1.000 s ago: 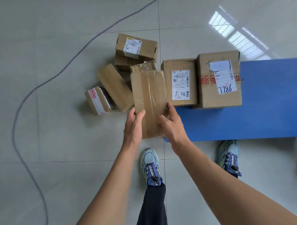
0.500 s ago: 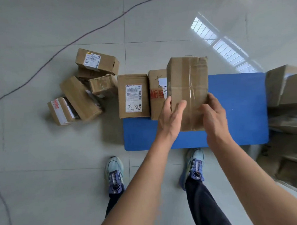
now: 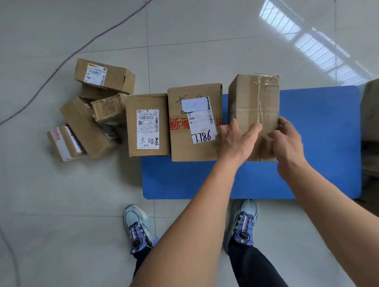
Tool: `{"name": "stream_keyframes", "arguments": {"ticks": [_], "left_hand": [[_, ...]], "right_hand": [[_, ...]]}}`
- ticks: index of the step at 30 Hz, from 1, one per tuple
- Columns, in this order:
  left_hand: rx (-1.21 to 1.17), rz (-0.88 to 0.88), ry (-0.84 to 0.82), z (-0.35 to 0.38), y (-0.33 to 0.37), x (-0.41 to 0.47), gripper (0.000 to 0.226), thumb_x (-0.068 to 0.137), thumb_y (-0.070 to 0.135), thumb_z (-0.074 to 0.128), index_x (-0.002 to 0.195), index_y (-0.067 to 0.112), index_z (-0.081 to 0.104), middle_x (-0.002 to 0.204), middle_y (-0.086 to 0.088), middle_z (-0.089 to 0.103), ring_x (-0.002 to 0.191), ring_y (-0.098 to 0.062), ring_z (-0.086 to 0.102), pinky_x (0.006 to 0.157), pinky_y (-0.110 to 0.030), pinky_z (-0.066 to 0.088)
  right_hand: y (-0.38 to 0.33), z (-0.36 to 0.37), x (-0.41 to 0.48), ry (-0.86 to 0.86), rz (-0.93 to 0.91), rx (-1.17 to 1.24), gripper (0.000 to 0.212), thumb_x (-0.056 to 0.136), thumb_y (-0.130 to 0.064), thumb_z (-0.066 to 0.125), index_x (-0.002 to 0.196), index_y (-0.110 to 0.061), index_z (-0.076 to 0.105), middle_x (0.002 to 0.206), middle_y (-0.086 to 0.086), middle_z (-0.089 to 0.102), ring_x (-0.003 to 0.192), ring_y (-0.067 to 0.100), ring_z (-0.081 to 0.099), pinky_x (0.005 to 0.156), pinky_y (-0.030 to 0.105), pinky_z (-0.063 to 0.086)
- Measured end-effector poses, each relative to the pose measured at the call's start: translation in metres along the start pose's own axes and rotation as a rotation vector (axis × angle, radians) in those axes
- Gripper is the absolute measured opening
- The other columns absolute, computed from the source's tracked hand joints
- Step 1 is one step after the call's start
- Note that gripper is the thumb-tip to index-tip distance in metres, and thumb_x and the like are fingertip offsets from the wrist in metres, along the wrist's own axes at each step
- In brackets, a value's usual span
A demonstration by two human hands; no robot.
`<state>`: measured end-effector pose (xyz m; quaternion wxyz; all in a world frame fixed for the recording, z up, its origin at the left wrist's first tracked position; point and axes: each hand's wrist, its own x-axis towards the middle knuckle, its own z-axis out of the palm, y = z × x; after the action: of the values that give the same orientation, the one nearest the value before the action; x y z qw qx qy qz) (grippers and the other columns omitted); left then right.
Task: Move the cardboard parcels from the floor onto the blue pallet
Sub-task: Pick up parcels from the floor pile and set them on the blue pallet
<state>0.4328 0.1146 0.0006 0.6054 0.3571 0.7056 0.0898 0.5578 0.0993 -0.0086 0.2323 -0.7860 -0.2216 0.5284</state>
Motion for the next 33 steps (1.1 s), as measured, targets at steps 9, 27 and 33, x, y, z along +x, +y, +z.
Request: {"name": "stream_keyframes", "arguments": {"ticks": [9,27,33], "left_hand": [[0.46,0.064,0.179,0.017,-0.031,0.027,0.08,0.092,0.063,0.047,0.154,0.016,0.03,0.152,-0.006,0.037,0.14,-0.028,0.02,0.108,-0.051,0.029],[0.367,0.136,0.125,0.006,-0.046,0.025,0.073,0.097,0.05,0.049,0.158,0.019,0.028,0.158,0.001,0.035,0.146,-0.022,0.014,0.111,-0.053,0.03],[0.174,0.119,0.124,-0.017,-0.031,0.007,0.072,0.095,0.049,0.051,0.16,0.022,0.031,0.156,-0.001,0.041,0.143,-0.024,0.025,0.117,-0.046,0.03]], "right_hand": [[0.041,0.023,0.041,-0.068,-0.008,0.004,0.059,0.095,-0.009,0.055,0.146,-0.036,0.047,0.125,-0.002,0.069,0.116,0.028,0.068,0.097,0.056,0.057],[0.056,0.039,0.047,-0.086,-0.021,0.027,0.07,0.097,-0.005,0.058,0.154,-0.04,0.039,0.133,-0.004,0.068,0.119,0.028,0.067,0.096,0.059,0.057],[0.028,0.036,0.028,-0.046,-0.04,0.02,0.065,0.101,-0.016,0.052,0.162,-0.03,0.032,0.165,-0.012,0.035,0.149,0.009,0.037,0.111,0.026,0.035]]}}
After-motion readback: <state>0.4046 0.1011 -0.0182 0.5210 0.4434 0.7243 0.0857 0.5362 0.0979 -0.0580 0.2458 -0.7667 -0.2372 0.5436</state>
